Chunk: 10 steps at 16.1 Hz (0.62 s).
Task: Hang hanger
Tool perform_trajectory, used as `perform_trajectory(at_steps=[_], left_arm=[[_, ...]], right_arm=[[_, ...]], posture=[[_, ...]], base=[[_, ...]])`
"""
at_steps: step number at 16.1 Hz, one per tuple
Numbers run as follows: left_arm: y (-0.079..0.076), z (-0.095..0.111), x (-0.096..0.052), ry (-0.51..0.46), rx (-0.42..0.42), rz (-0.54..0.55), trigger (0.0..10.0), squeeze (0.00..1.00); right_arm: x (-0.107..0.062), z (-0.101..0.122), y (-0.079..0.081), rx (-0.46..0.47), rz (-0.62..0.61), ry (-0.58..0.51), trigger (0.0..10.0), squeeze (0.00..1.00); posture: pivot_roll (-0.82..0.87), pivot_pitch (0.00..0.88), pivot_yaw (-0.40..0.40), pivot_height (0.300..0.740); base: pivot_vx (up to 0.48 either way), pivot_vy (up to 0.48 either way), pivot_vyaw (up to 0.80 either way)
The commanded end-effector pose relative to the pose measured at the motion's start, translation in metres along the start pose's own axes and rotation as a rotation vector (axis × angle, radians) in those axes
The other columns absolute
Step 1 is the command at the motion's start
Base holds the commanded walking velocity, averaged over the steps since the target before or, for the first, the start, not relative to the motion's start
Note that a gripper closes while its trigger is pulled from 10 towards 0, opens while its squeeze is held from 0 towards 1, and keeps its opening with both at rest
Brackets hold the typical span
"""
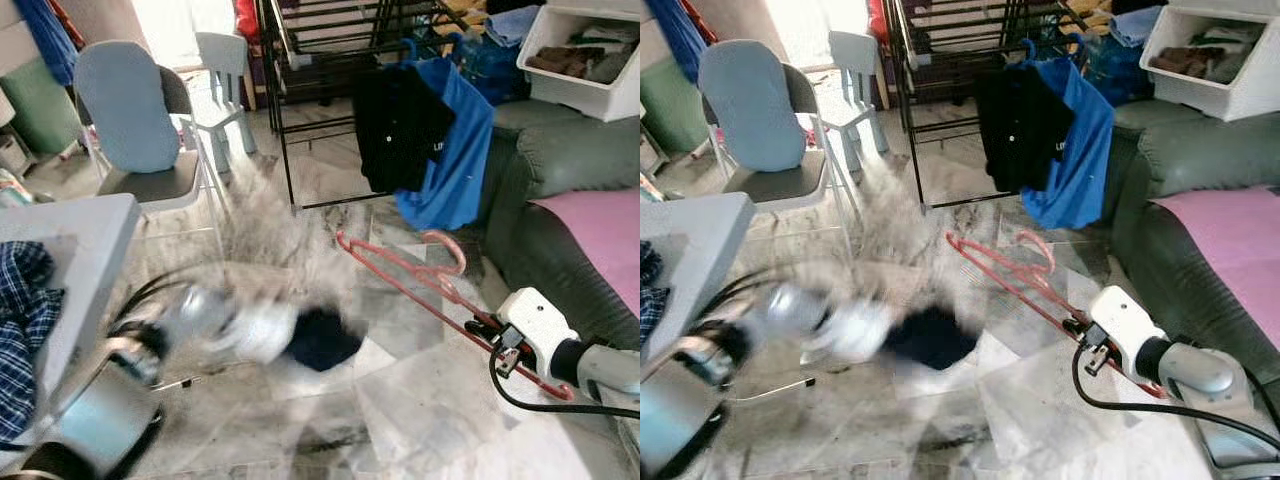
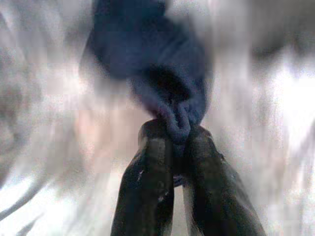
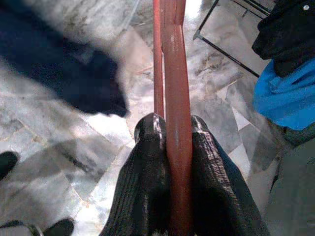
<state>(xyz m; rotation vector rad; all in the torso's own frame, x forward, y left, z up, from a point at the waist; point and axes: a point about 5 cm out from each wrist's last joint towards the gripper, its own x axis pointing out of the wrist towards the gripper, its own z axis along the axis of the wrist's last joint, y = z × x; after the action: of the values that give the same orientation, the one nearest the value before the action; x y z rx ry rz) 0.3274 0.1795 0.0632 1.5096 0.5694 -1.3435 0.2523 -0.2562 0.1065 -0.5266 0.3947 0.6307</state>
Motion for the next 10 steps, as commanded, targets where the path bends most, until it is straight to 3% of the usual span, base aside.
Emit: perform_trajectory(at_steps=[1, 2, 4, 5, 7, 10], left_arm=[[0.034, -0.016, -0.026, 0.163, 0.135, 0.182, 10.0, 0.00], [0.064, -0.015, -0.042, 0.254, 0.215, 0.413, 10.0, 0.00], [0.105, 0.010, -0.064, 0.116, 0.128, 0.742, 10.0, 0.00], [0.111, 0.020, -0.067, 0.017, 0.062, 0.803, 10.0, 0.00], [0.115, 0.030, -0.066, -0.093, -0.036, 0.857, 10.0, 0.00], [0.112, 0.034, -0.059, -0.139, -0.095, 0.849, 10.0, 0.00]], right_arm=[[0.004, 0.005, 0.003, -0.026, 0.010, -0.020, 10.0, 0.00], [0.005, 0.004, 0.005, -0.027, 0.013, -0.020, 10.0, 0.00], [0.005, 0.003, 0.007, -0.035, 0.017, -0.016, 10.0, 0.00], [0.005, 0.003, 0.006, -0.042, 0.018, -0.014, 10.0, 0.00], [0.004, 0.005, -0.001, -0.049, 0.002, -0.017, 10.0, 0.00], [0.004, 0.008, -0.005, -0.046, -0.010, -0.030, 10.0, 0.00]], posture=[[-0.17, 0.000, 0.089, 0.740], [-0.17, 0.000, 0.090, 0.740], [-0.19, 0.000, 0.085, 0.740], [-0.19, 0.000, 0.085, 0.740], [-0.19, 0.000, 0.079, 0.740], [-0.19, 0.000, 0.084, 0.740]], base=[[0.000, 0.000, 0.00], [0.000, 0.000, 0.00], [0.000, 0.000, 0.00], [0.000, 0.000, 0.00], [0.000, 0.000, 0.00], [0.000, 0.000, 0.00]])
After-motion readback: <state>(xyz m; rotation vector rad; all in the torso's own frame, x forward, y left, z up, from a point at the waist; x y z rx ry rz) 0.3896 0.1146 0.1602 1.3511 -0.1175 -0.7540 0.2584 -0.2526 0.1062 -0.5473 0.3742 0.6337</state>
